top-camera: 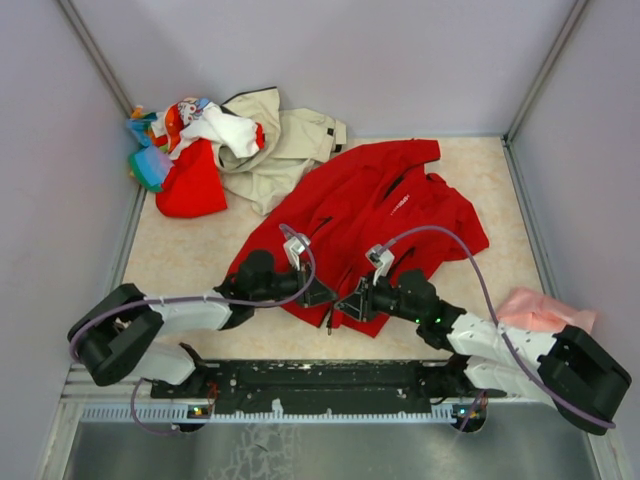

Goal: Zip up the jacket
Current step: Adjust the zipper on the jacket.

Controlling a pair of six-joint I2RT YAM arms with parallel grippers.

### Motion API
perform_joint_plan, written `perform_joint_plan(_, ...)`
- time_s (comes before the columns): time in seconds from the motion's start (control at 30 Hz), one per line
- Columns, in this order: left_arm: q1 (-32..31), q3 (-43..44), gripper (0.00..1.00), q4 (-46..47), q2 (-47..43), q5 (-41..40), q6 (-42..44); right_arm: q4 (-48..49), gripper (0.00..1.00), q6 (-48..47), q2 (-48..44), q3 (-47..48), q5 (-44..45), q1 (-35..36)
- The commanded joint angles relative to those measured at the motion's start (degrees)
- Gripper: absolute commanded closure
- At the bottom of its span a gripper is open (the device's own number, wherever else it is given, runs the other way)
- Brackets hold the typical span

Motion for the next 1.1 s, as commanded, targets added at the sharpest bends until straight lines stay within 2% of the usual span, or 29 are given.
perform_joint_plan(0.0,0.2,-0.9,1.00,3.8,-1.9,3.8,-1.4,1.6,0.81,-1.3,-0.3,-0.9,2.4,0.6)
perform_joint_plan(0.2,0.3,-1.2,1.00,5.6,-1.5,5.4,-2.7,3.9,0.82,-0.8,1.7,-1.2,1.8,0.6)
perform_joint_plan(0.27,0.2,-1.1,0.98,5.9,-1.0,5.7,-3.0,4.2,0.86,-0.6,2.3,-0.9,1.6,0.6)
perform_joint_plan(0.37,0.2,-1.4,0.90,5.3,-0.8,5.7,-3.0,4.1,1.00,-0.3,2.6,0.0,1.5,0.6)
perform_joint_plan(0.57,0.1,-2.7,0.68,1.7,-2.1,4.0,-2.7,3.6,1.00,-0.2,2.0,1.2,2.0,1.1)
perform_joint_plan(0.8,-1.2,-2.4,0.48,-9.6,-9.4,-3.1,0.1,0.8,1.00,-1.1,1.9,3.6,3.6,2.8)
perform_joint_plan(1.07,-5.7,2.1,0.46,-27.5,-18.6,-15.3,4.6,-0.7,1.00,-1.4,1.8,6.1,5.1,4.9)
